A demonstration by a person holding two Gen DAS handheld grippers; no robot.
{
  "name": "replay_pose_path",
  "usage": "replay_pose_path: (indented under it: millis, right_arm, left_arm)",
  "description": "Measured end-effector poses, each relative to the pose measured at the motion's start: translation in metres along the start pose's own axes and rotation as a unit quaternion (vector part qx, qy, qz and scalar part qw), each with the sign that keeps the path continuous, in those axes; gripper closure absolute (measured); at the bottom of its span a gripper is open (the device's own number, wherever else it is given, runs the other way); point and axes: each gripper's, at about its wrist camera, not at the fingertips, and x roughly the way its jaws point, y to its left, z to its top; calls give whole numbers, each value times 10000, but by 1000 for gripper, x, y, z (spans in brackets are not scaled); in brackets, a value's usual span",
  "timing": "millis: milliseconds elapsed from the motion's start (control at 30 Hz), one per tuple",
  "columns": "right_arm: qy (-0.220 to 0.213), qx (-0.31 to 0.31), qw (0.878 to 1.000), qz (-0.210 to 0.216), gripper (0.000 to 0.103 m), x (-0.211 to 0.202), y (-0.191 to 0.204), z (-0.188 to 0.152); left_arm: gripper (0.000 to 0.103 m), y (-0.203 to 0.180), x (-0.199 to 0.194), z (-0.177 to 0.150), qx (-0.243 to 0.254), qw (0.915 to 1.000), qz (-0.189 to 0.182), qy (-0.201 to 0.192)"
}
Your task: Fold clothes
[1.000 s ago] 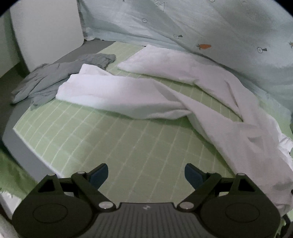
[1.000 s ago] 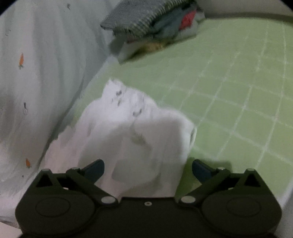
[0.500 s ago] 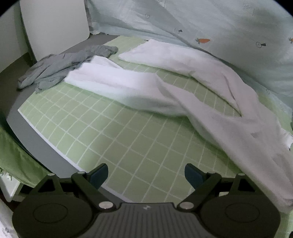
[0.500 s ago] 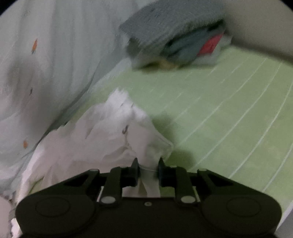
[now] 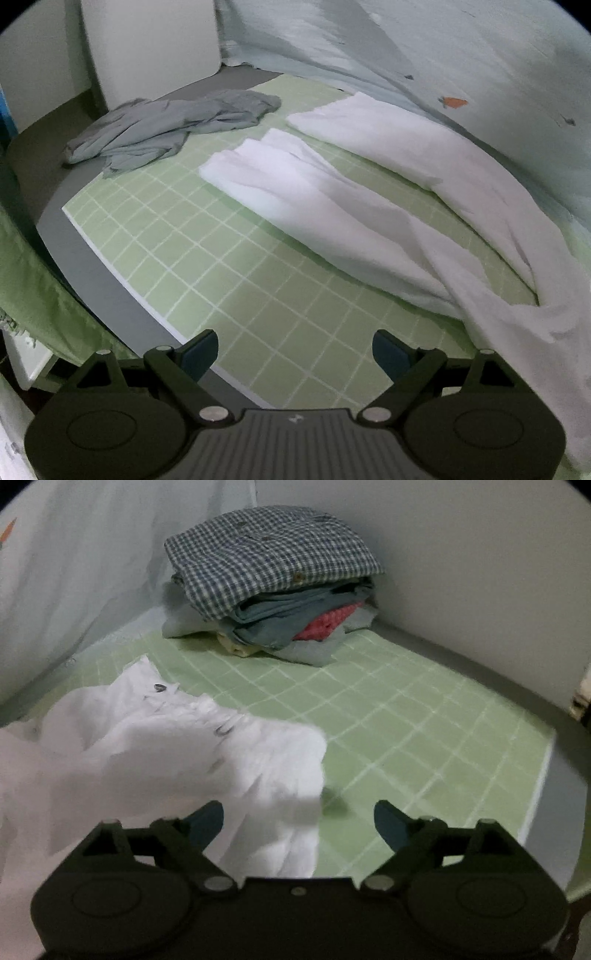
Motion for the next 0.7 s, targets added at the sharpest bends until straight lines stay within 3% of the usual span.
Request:
replay_pose_path:
  millis: [67, 267, 467, 567, 700]
  right_arm:
    - [63, 134, 9998, 150, 1, -10, 13, -9]
    - [720, 652, 9897, 1050, 0, -25, 58, -39]
    - [1690, 2006, 9516, 1600, 0, -24, 85, -77]
    - [1726, 2281, 9452, 1571, 0, -33, 104, -90]
    - [1865, 2995, 9197, 1723, 0, -38, 131, -110]
  left_arm:
    - [12, 5, 3, 8, -45, 10000, 0, -25]
    - [9, 18, 22, 40, -295, 9993, -193, -77]
    - [9, 31, 53, 86, -540, 9966, -619, 86]
    - [9, 36, 73, 116, -619, 9945, -821, 201]
    - [9, 41, 109, 160, -677, 9917, -1030, 371]
